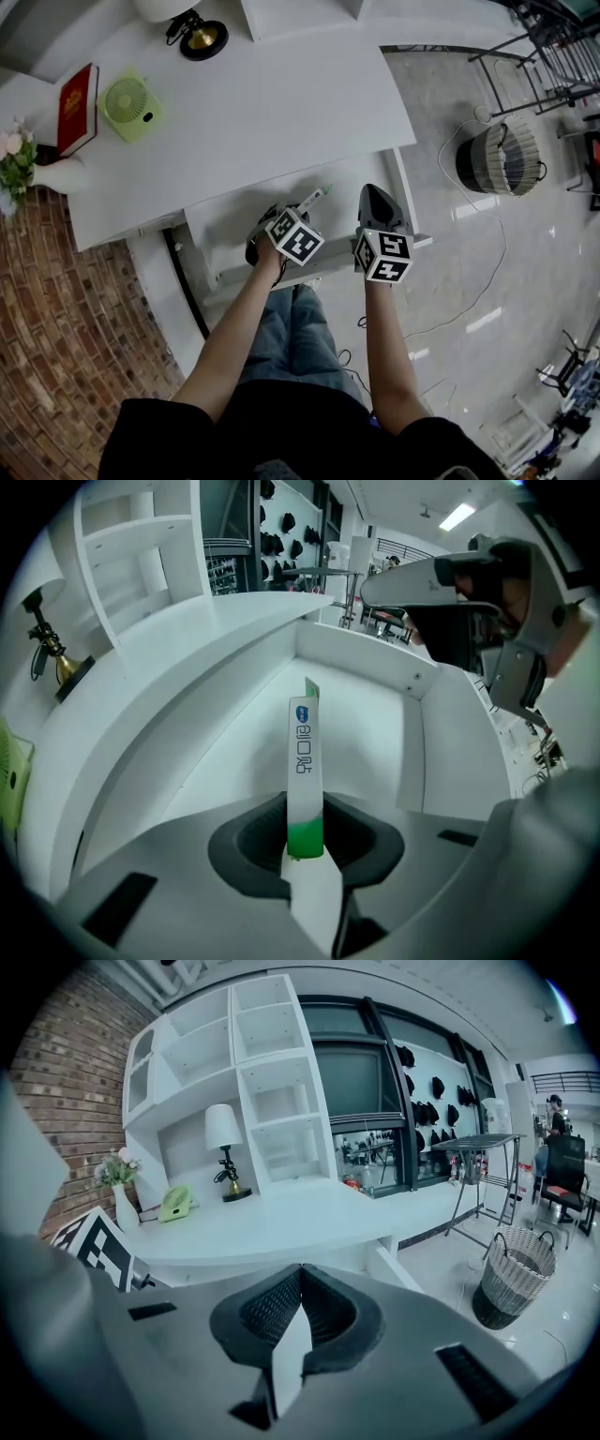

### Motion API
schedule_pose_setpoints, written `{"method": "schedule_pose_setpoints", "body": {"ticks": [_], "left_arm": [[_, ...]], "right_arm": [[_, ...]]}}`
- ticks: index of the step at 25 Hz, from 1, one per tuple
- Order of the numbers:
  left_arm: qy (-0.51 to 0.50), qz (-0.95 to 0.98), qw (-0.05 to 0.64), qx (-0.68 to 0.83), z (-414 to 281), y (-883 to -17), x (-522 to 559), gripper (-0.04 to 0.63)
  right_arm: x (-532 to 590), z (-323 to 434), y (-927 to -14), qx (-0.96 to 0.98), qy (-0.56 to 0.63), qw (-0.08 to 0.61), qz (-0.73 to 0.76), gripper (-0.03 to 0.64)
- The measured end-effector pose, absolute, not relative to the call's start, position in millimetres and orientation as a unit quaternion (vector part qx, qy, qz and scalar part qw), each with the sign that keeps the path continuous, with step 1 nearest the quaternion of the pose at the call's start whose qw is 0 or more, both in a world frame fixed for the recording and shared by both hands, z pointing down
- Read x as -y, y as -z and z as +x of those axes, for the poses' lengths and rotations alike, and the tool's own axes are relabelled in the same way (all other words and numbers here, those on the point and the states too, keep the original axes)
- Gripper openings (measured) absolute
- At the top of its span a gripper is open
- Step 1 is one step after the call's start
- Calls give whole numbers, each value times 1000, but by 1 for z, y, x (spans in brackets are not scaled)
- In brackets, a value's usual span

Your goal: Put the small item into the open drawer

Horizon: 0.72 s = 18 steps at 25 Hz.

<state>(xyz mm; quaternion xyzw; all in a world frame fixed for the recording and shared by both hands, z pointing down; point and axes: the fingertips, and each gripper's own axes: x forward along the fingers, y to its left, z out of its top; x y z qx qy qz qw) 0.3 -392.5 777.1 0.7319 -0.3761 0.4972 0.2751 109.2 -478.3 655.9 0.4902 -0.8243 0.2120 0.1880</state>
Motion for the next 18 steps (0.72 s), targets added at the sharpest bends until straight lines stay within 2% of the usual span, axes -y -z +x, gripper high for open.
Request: {"method": "schedule_pose_setpoints", "body": {"ticks": [7, 13, 18], "left_arm": [[-511, 732, 265, 364, 8, -781, 397, 101], [-471, 750, 256, 386, 13, -773, 405, 215], [-461, 757, 252, 389, 17, -766, 406, 225]], "right_arm": [[478, 114, -656, 823, -215, 184, 492, 0], [478, 118, -653, 822, -215, 180, 496, 0], [477, 118, -650, 822, -213, 178, 497, 0]]}}
